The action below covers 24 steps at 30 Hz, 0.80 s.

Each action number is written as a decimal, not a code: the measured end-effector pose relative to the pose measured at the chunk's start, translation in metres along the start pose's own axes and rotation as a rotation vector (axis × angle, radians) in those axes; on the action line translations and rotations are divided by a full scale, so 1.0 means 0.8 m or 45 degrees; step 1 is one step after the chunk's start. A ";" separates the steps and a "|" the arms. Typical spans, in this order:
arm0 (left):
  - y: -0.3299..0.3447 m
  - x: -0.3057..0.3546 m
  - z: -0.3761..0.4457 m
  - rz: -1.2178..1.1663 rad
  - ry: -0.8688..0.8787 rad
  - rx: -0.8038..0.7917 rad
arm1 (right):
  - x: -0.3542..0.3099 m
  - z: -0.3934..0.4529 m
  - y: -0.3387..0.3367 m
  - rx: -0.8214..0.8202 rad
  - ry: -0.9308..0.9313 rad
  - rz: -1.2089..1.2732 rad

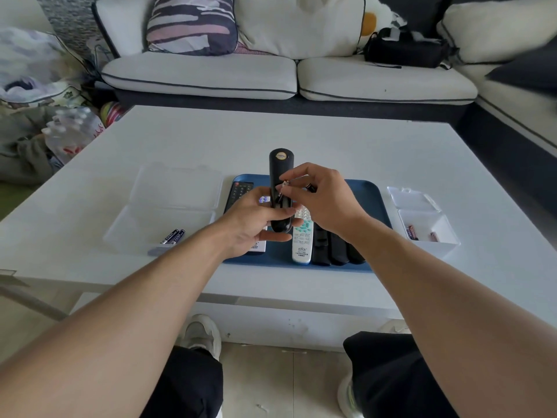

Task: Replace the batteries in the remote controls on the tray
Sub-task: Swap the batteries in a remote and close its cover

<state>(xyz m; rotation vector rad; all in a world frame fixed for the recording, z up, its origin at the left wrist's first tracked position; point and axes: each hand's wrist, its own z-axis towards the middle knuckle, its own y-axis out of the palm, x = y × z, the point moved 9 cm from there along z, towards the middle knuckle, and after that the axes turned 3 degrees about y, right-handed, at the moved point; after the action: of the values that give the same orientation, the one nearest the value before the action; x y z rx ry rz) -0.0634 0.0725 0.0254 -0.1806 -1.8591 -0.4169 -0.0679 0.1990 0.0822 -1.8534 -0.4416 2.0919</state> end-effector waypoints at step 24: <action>-0.010 -0.013 -0.007 -0.126 -0.149 0.006 | 0.001 -0.001 0.011 -0.065 0.101 -0.292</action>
<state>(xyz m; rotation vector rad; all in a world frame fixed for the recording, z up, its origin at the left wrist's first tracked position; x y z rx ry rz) -0.0574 0.0642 0.0155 -0.1125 -1.9897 -0.4787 -0.0672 0.1918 0.0774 -1.8105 -0.6602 1.8664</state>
